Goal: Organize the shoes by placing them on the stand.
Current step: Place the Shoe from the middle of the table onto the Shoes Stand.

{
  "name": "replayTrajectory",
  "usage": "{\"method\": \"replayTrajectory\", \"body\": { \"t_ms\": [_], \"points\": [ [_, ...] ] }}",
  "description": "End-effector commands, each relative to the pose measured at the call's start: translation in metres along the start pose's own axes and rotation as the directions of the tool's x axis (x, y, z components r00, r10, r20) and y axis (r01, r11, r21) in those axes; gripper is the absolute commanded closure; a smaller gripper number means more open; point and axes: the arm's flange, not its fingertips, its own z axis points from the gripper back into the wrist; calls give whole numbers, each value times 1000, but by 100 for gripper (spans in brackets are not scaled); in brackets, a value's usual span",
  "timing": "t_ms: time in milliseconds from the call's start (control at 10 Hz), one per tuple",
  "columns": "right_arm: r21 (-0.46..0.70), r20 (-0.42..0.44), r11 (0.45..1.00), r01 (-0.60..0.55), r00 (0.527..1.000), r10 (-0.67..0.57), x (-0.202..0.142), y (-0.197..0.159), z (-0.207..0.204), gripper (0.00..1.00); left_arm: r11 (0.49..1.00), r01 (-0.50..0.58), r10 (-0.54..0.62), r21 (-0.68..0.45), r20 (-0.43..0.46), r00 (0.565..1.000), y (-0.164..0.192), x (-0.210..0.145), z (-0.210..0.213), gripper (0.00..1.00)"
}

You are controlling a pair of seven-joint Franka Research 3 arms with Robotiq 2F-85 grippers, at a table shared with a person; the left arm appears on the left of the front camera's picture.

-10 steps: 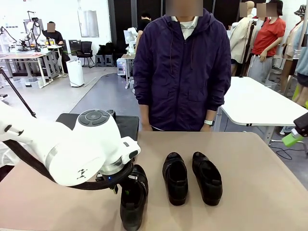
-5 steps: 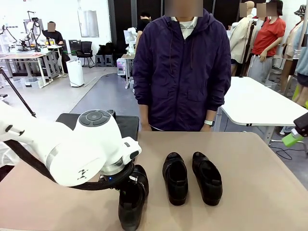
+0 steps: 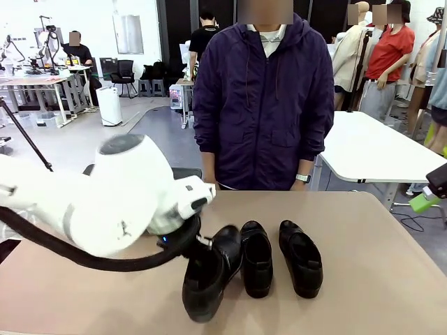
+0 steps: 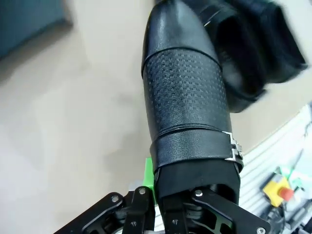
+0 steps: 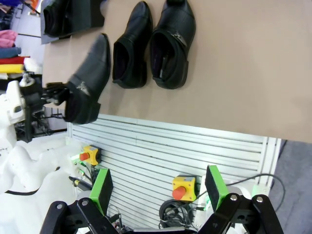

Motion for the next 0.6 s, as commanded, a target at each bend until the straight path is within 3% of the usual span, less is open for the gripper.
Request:
{"method": "replayTrajectory", "body": {
  "t_ms": [0,200,400,500],
  "points": [
    [16,7,1000,-19,1000,19,1,0,2,0,1000,-1,1,4,127,992,47,-4,71,100],
    [16,7,1000,-19,1000,19,1,0,2,0,996,-84,80,1,315,946,79,1,102,100],
    [16,7,1000,-19,1000,19,1,0,2,0,992,-126,104,21,443,891,100,-3,114,100],
    [16,7,1000,-19,1000,19,1,0,2,0,986,-165,132,34,455,881,110,-5,120,100]
  ]
}}
